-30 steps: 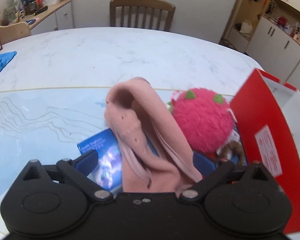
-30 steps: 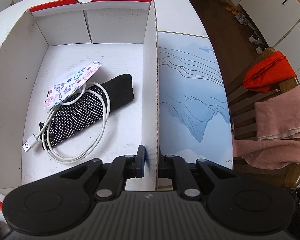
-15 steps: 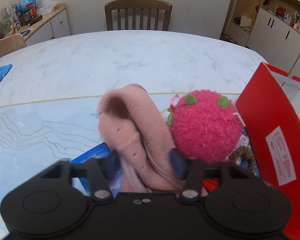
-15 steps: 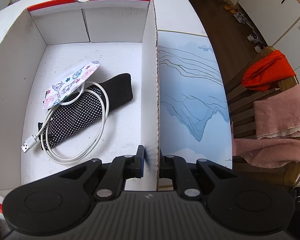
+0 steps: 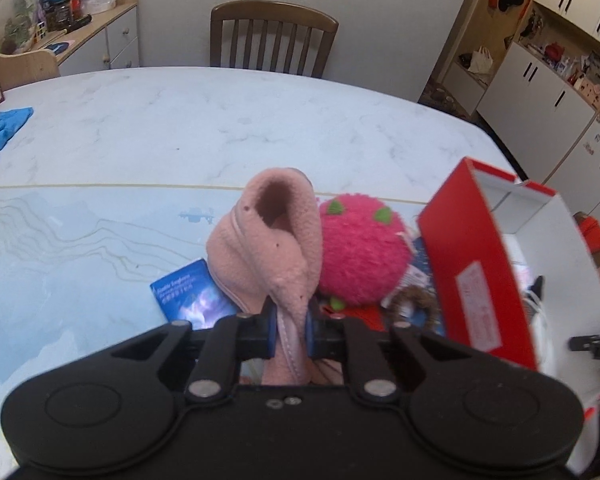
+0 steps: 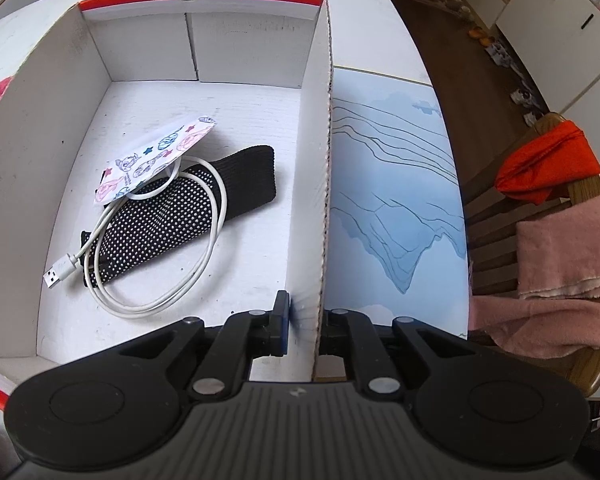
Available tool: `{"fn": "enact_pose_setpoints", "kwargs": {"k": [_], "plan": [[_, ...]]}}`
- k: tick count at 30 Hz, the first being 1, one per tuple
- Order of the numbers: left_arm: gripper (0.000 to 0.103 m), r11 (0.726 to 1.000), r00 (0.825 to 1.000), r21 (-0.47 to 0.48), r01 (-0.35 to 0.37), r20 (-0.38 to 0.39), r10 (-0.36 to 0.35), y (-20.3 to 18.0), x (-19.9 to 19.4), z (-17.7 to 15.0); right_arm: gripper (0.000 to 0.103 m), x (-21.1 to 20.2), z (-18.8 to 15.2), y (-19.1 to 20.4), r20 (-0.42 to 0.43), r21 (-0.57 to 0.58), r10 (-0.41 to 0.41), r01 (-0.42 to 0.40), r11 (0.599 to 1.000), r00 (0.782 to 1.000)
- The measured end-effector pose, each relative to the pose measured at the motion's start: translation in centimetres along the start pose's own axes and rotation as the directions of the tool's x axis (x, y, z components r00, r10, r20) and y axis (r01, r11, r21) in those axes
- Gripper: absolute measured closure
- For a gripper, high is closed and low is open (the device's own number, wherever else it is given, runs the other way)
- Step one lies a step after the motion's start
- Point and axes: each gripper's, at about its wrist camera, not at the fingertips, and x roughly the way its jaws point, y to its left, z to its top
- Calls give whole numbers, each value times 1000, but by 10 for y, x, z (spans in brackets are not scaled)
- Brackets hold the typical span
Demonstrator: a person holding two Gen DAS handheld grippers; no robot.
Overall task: Organize objects
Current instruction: 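Close the left gripper on the pink fleece hat and lift it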
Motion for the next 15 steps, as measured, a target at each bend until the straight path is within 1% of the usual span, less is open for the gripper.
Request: {"fn": "enact_pose_setpoints", "kwargs": {"k": [4,7,10,13,15], "plan": [[93,1000,1000,-19,17,4,-17,-12,-31,-2,97,0,-1,-4,9,5,30,-30,1000,1000],[93,1000,1000,-23,15,18,-15,-24,-54,1,97,1,-3,-8,11,6,61,-61,998,998],[93,1000,999,0,-3,49,3,-40,-78,9,97,3,-5,-10,10,1,88,-89,996,996],[93,1000,998,25,6,60,-8,-60,-93,19,97,4,-5,-12,17,-2,107,-107,994,994],[93,999,998,42,14,58,-16,-78,-96,22,97,5,-6,-13,20,-1,116,-116,993,993]]}}
